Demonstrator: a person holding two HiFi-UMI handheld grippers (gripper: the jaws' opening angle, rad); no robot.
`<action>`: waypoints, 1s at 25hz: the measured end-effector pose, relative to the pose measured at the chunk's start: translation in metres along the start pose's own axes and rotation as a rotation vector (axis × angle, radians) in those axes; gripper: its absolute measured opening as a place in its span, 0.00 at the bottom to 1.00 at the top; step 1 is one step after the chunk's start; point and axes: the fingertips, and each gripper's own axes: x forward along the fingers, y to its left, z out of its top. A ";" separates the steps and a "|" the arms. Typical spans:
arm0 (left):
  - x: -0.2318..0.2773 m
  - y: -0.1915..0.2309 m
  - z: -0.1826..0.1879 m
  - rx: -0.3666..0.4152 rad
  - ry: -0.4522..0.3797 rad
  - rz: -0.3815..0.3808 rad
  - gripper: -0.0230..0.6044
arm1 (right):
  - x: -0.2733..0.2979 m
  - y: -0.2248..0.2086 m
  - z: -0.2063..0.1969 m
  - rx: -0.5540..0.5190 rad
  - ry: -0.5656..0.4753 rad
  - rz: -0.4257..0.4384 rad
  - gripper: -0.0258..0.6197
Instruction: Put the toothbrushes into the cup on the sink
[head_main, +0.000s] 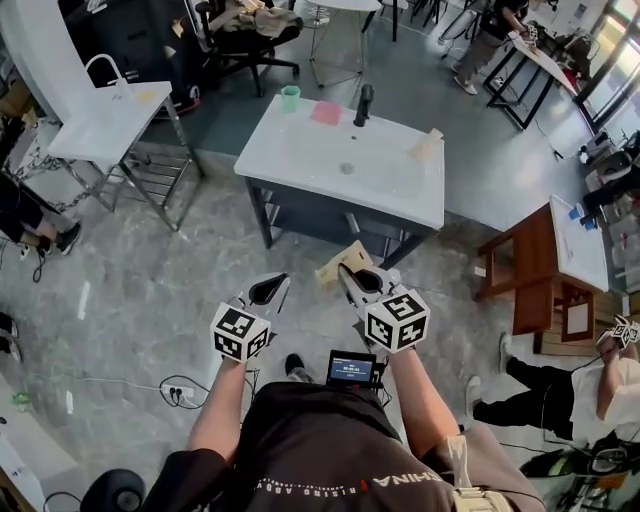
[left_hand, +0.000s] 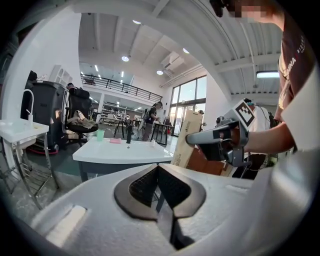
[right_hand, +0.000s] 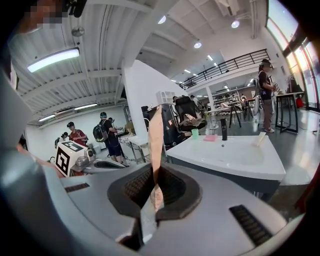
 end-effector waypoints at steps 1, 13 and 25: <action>0.001 0.005 -0.001 -0.003 0.003 -0.005 0.05 | 0.005 -0.002 0.001 0.004 0.002 -0.007 0.07; 0.034 0.057 0.000 -0.035 0.033 -0.017 0.05 | 0.059 -0.036 0.012 0.048 0.031 -0.024 0.07; 0.122 0.136 0.045 -0.006 0.041 0.041 0.05 | 0.144 -0.119 0.067 0.044 0.002 0.039 0.07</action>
